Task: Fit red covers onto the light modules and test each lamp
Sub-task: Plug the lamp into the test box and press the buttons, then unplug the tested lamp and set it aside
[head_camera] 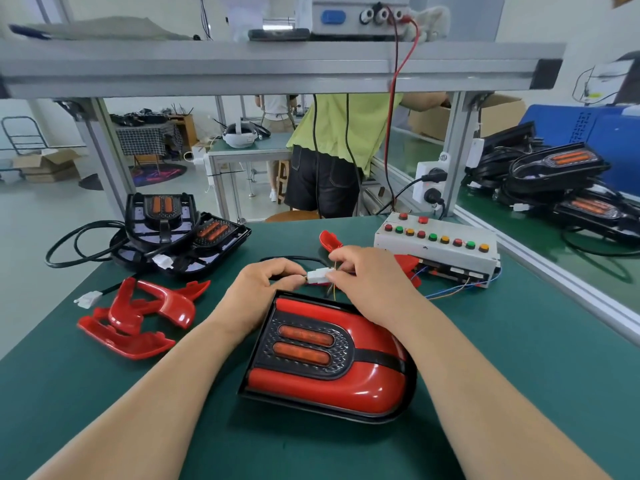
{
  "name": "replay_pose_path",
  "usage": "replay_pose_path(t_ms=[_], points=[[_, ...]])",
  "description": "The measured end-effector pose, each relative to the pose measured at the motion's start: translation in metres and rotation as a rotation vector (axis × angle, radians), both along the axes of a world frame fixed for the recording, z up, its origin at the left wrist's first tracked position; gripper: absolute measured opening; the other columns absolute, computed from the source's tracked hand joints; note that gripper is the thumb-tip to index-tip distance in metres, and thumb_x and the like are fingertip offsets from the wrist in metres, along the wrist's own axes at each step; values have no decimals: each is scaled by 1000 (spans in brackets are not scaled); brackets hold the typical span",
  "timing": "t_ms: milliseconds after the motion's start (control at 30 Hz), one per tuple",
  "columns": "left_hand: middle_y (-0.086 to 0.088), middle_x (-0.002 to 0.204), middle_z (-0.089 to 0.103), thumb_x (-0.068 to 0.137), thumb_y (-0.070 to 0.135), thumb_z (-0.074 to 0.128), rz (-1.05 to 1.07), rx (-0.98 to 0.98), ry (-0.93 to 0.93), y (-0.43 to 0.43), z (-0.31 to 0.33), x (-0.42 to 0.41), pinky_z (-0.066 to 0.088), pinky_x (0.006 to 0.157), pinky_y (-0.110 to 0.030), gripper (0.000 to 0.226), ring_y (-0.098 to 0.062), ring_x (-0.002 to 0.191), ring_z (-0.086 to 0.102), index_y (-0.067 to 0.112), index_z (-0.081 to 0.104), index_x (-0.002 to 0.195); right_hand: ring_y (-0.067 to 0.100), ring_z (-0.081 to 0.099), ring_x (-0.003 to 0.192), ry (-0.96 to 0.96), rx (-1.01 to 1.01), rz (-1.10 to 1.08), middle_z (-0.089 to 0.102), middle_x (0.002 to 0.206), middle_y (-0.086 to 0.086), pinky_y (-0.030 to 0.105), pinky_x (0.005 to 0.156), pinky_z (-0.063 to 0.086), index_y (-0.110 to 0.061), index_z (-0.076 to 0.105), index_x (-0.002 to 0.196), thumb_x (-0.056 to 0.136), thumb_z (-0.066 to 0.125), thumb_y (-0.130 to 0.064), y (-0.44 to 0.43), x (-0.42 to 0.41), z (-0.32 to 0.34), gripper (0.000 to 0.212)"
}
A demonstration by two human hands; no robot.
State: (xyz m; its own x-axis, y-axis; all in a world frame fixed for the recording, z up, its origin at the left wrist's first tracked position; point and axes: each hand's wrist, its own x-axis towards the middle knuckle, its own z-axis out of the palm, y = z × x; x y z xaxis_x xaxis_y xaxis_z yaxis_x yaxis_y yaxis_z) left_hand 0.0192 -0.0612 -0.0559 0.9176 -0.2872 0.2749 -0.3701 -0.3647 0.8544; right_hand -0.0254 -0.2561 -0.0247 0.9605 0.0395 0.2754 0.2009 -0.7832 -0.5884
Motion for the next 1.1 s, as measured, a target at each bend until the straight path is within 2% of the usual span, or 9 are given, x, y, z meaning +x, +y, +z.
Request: replay_pose_path(t_ms=[67,167,300,400,533,767,900,1000,1100], points=[[14,69,65,90,11,68,-28,-28,46,-1,3,0,43,70,-26,20,-3,65,54,28,76,83,13,61,96,3,16,39,71,104,-2,28,82,44,-22,72,117,92,68,-29,-2,1,-4,26],[2,73,65,92,7,66,-54,-60,97,-1,6,-1,44,67,-22,19,-10,67,54,22,77,88,2,55,78,2,61,81,71,96,-6,21,71,36,-23,75,111,90,70,-27,-6,2,-8,21],[5,81,75,87,8,70,-97,-90,77,0,11,-1,49,77,-12,16,-3,77,64,21,77,91,-5,51,64,-30,90,80,71,87,-8,14,63,33,-21,77,105,89,72,-26,-7,3,-8,18],[5,94,78,70,20,77,-130,-139,111,2,12,1,52,86,-15,22,-3,90,69,21,77,92,-5,56,65,-15,113,93,70,82,-11,13,63,37,-19,78,103,85,76,-27,-6,3,-8,19],[-6,95,77,62,24,80,-178,-151,170,3,11,2,55,81,-19,30,-10,86,70,16,79,90,0,61,73,44,115,97,72,85,-9,11,64,41,-20,77,103,82,80,-31,-3,5,-7,24],[-12,92,76,70,18,81,-182,-73,229,4,11,3,55,78,-26,20,-15,79,68,10,80,89,-11,58,66,96,124,138,66,72,-16,4,58,39,-22,79,98,82,77,-42,-3,5,-4,26],[-11,88,75,78,8,79,-162,-56,232,3,11,3,53,75,-26,12,-15,76,66,7,78,90,-3,60,65,109,102,134,68,71,-13,8,58,41,-22,80,96,83,77,-41,-3,4,-2,24],[-7,81,74,75,8,81,-129,-57,219,3,11,2,52,69,-20,12,-11,71,64,7,79,87,4,59,65,76,39,89,70,72,-6,19,63,48,-21,79,89,83,77,-37,-2,5,-1,18],[-6,84,77,75,11,83,-63,-45,164,12,9,3,51,74,-17,11,-7,74,65,9,80,86,3,58,60,72,79,12,71,73,-4,14,56,45,-20,78,82,82,78,-41,-16,5,-2,21]])
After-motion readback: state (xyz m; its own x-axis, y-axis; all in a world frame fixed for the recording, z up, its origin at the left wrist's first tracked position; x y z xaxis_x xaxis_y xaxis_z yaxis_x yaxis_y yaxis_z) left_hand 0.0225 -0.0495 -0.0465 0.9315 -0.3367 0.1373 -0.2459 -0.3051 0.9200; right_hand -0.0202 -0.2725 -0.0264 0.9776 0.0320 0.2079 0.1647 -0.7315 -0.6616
